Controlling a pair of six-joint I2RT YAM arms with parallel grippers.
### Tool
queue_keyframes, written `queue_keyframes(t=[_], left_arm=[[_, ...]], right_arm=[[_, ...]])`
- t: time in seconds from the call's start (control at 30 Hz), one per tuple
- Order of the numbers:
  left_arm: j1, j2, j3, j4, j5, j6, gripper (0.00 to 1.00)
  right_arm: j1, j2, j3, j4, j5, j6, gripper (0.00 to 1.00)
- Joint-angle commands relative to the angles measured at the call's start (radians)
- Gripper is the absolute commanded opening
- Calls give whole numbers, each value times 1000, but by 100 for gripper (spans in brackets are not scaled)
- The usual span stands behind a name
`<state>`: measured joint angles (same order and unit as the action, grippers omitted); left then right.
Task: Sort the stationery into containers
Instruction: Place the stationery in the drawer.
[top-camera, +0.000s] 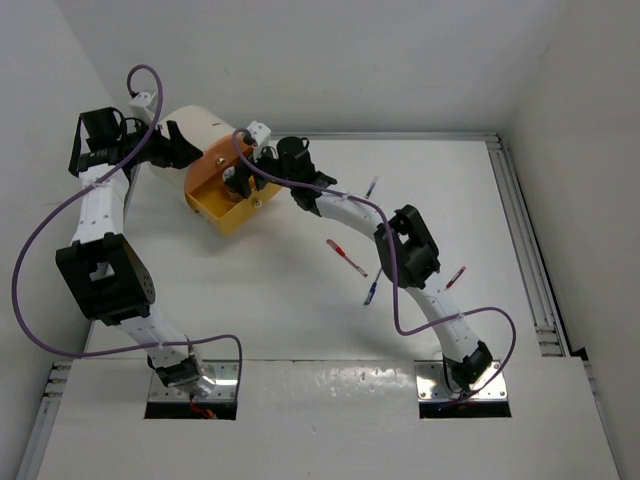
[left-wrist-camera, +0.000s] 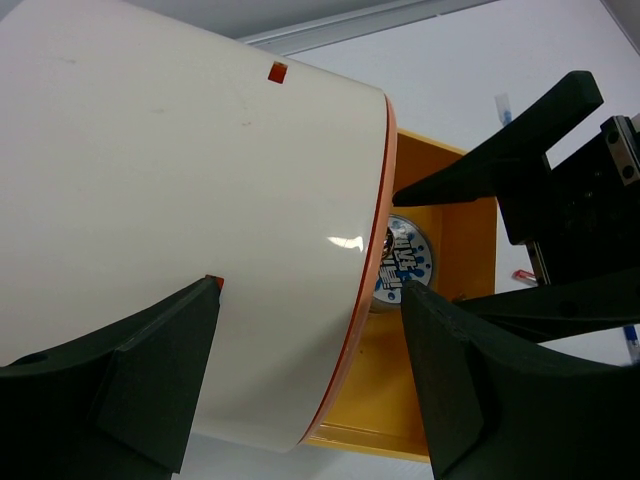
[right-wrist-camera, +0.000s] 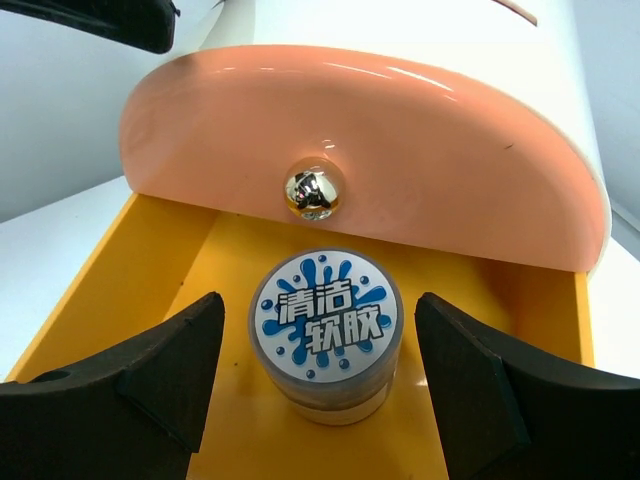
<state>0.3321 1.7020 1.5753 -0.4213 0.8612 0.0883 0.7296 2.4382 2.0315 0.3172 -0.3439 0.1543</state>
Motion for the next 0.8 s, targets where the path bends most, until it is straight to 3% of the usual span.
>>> queue_keyframes(t=[0.0, 0.13, 0.17, 0.23, 0.27, 0.4, 0.57, 0.77], left_arm=[[-21, 36, 2, -86, 1, -19, 79], [-21, 41, 3, -89, 2, -18, 79], [-21, 44, 2, -89, 2, -19, 79], [-21, 45, 5, -93, 2, -19, 78], [-21, 44, 2, -93, -2, -18, 78], [-22, 45, 6, -89, -10, -16, 77], [-21, 58, 18, -96, -13, -22, 76], [-24, 51, 25, -116, -18, -7, 76]], right_arm=[[-4, -44, 15, 92, 5, 34, 76], [-10, -90, -8, 132, 6, 65, 71], [-21, -115, -13, 137, 9, 91, 59], [-35, -154, -37, 152, 13, 128, 46], [-54, -207, -81, 166, 13, 164, 30], [-104, -350, -265, 184, -24, 267, 3], [-128, -479, -577, 273, -63, 289, 0], [-124, -470, -700, 293, -63, 347, 0]])
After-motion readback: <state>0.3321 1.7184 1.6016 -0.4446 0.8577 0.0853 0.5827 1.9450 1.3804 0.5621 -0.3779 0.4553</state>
